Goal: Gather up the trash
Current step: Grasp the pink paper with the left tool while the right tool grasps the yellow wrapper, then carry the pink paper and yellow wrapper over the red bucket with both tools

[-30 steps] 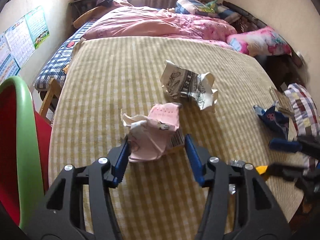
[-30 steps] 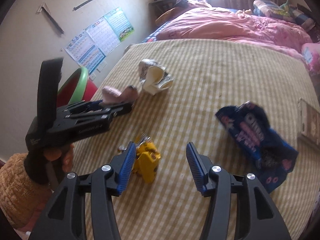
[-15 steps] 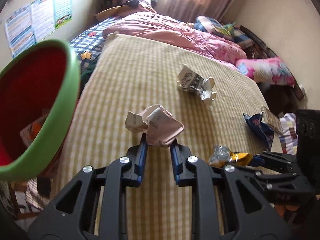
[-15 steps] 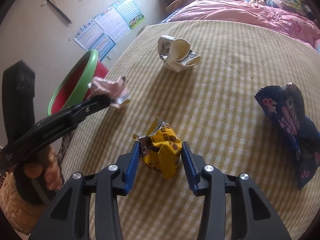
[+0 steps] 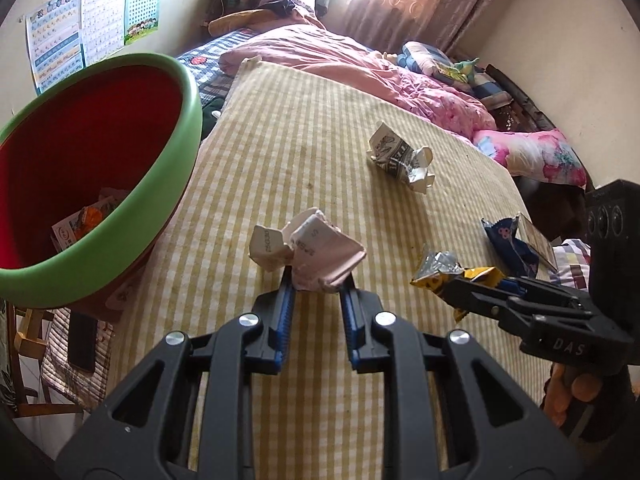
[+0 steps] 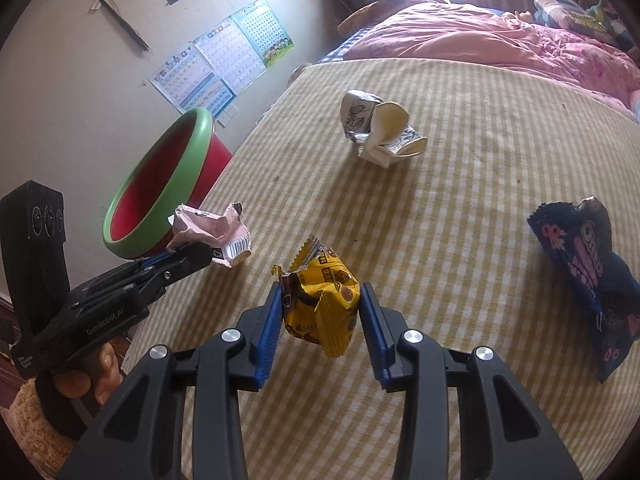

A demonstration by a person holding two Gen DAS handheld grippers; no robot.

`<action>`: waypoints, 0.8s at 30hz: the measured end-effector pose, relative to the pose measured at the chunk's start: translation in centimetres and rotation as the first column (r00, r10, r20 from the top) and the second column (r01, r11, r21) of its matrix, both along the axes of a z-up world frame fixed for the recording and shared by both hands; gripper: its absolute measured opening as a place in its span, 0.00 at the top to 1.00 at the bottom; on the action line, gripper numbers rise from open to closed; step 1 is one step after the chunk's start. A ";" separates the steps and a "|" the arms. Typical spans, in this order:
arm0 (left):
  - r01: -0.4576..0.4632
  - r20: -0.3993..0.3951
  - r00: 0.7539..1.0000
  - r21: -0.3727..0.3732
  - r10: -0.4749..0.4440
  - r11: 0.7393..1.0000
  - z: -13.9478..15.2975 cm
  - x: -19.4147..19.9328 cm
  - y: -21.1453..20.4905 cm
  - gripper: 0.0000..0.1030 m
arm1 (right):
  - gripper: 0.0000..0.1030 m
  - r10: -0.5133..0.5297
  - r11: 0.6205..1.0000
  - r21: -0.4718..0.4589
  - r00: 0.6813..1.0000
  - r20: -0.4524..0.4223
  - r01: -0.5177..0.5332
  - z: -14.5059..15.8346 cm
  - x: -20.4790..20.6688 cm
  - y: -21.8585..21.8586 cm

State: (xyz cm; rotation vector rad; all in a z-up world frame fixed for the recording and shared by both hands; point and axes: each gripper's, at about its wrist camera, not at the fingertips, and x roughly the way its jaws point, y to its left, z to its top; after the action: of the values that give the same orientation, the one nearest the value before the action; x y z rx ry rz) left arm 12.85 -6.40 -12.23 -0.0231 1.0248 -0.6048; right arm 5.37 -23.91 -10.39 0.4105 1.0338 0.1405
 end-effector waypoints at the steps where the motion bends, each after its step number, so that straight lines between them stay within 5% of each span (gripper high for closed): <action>1: -0.001 -0.003 1.000 -0.001 0.001 1.000 -0.1 0.0 0.1 0.79 | 0.64 -0.003 1.000 0.002 1.000 0.000 0.003 0.0 0.1 0.1; 4: -0.010 -0.010 1.000 -0.004 0.010 1.000 -0.3 0.4 0.4 0.58 | 0.64 -0.015 1.000 0.005 1.000 0.003 0.015 0.0 0.0 0.0; 6: -0.012 -0.009 1.000 -0.007 0.012 1.000 -0.4 0.6 0.5 0.54 | 0.64 -0.027 1.000 0.004 1.000 0.005 0.027 0.1 0.0 -0.1; 12: -0.022 -0.038 0.999 -0.007 0.022 1.000 -1.5 1.7 0.4 0.55 | 0.63 -0.047 0.999 0.003 0.999 0.008 0.047 0.3 -0.6 -0.4; 15: -0.026 -0.038 0.999 0.000 0.026 1.000 -1.8 1.6 0.3 0.69 | 0.63 -0.056 0.998 0.005 0.998 0.009 0.056 0.4 -0.9 -0.6; 24: -0.001 0.038 0.999 -0.019 0.001 1.000 0.4 0.2 0.4 0.69 | 0.63 -0.072 0.997 0.014 0.997 0.034 0.071 1.2 -1.1 -0.7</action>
State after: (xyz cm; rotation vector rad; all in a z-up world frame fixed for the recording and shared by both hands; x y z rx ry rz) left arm 13.07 -5.99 -11.85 -0.0282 0.9822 -0.6118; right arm 4.25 -24.59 -9.17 0.4547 0.9830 0.0898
